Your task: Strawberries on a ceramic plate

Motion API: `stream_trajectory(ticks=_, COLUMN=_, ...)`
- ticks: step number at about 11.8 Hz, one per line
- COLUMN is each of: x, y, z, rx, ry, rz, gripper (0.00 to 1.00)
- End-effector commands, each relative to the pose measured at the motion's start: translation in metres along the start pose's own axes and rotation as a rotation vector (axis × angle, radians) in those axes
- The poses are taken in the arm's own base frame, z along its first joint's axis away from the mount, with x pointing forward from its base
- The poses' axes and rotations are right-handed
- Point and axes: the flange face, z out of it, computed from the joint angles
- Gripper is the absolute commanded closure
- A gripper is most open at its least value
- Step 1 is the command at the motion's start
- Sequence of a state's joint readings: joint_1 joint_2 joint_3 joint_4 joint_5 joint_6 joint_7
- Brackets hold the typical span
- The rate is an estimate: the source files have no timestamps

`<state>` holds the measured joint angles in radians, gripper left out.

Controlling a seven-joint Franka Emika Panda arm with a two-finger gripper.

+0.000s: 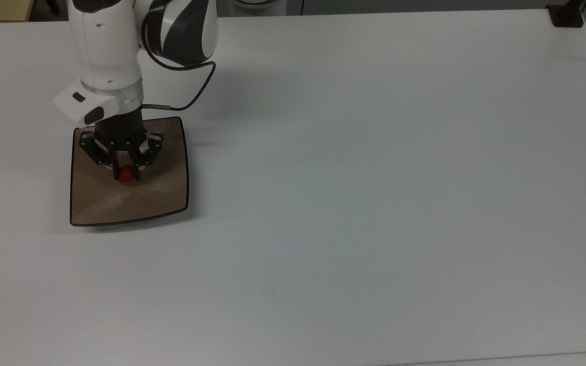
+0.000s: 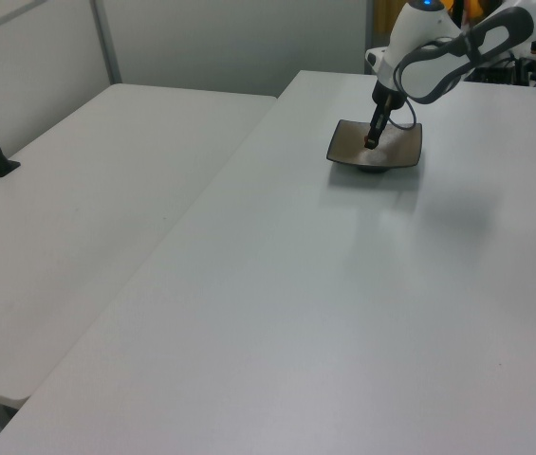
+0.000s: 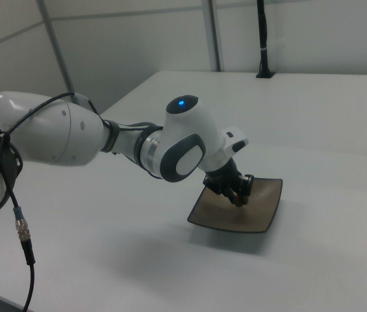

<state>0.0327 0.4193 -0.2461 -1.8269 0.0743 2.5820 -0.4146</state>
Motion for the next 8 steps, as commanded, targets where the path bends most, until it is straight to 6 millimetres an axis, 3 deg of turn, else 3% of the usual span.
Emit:
stream_trajectory(ticks=1, x=-0.001, y=-0.001, z=0.003, rx=-0.019, ry=0.019, rz=-0.029, gripper=0.71)
stream_trajectory(ticks=2, x=-0.002, y=-0.001, z=0.004, rx=-0.017, ry=0.017, rz=-0.029, gripper=0.59)
stream_trajectory(ticks=3, x=-0.002, y=-0.002, z=0.004, rx=-0.015, ry=0.016, rz=-0.025, gripper=0.37)
stream_trajectory(ticks=4, x=-0.003, y=-0.002, z=0.004, rx=-0.013, ry=0.014, rz=-0.020, gripper=0.26)
stream_trajectory(ticks=5, x=-0.003, y=-0.001, z=0.005, rx=-0.011, ry=0.009, rz=-0.021, gripper=0.20)
stream_trajectory(ticks=6, x=-0.003, y=-0.001, z=0.002, rx=-0.011, ry=0.013, rz=-0.015, gripper=0.06)
stream_trajectory(ticks=7, x=-0.001, y=0.000, z=-0.004, rx=-0.010, ry=0.016, rz=-0.009, gripper=0.00)
stream_trajectory(ticks=8, x=0.001, y=0.001, z=-0.014, rx=-0.004, ry=0.015, rz=-0.007, gripper=0.00)
